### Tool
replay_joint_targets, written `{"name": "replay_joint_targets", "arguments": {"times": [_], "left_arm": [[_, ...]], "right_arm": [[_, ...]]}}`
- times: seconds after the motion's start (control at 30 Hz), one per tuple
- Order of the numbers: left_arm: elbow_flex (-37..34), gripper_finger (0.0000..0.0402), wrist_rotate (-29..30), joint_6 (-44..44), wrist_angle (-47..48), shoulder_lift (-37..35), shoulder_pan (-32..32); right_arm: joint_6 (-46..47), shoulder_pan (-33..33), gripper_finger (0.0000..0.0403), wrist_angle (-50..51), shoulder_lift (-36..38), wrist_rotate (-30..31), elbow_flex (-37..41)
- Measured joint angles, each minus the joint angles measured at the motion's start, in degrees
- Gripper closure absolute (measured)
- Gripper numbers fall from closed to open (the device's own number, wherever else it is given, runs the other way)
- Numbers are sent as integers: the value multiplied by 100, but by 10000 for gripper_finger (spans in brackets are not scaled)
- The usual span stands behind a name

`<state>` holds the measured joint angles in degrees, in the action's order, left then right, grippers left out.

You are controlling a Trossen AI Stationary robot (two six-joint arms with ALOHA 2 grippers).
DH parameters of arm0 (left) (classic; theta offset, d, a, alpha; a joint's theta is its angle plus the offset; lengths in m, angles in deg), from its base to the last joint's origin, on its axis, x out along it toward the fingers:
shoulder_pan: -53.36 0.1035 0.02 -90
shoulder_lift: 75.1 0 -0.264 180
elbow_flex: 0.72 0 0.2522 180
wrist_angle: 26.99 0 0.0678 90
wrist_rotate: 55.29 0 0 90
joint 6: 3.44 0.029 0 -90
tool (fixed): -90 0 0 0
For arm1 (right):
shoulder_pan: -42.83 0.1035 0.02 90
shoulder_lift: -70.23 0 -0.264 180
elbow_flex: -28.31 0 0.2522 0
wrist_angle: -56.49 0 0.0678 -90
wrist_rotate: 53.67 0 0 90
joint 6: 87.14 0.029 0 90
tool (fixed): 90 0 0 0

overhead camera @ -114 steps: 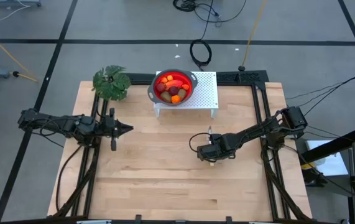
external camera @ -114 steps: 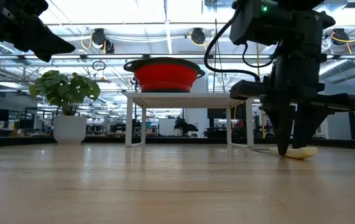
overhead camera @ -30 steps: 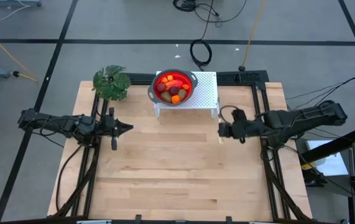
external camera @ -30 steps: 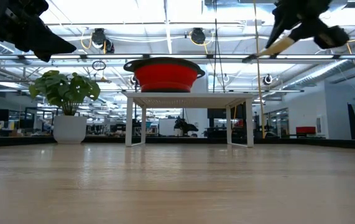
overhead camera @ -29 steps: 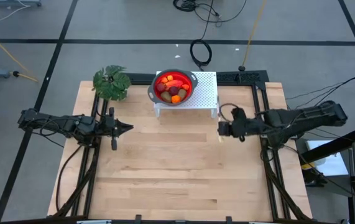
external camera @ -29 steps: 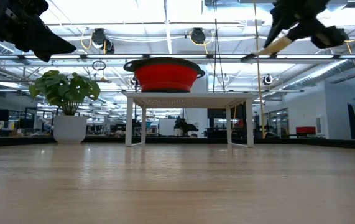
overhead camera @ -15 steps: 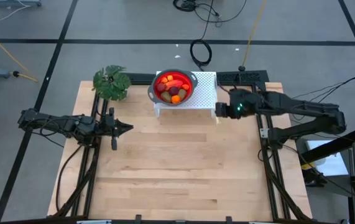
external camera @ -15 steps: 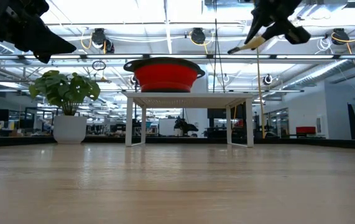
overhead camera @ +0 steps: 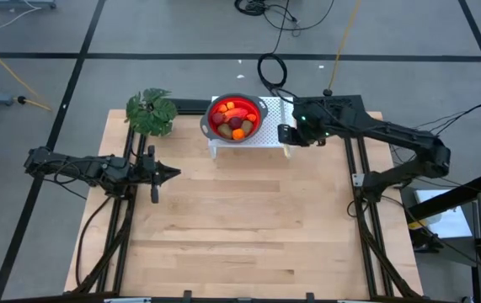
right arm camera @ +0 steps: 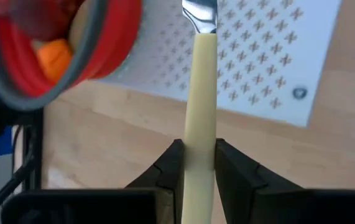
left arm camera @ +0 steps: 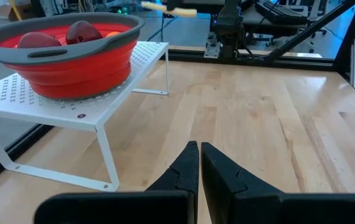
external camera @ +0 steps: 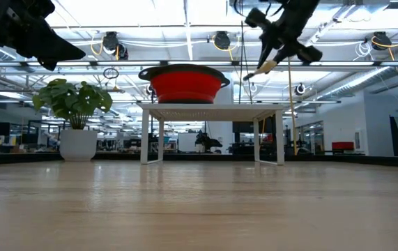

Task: Pick & Place Fruit
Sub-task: Put the yellow knife on the shelf

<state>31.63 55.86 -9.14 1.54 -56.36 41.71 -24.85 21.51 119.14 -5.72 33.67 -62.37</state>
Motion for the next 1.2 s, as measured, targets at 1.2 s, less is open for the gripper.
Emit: {"name": "replay_joint_targets", "arguments": {"times": [1.2], "left_arm": [[0, 382, -4, 519, -1, -1, 1]], "right_arm": [[-194, -754, 344, -56, -1214, -174, -381]]}}
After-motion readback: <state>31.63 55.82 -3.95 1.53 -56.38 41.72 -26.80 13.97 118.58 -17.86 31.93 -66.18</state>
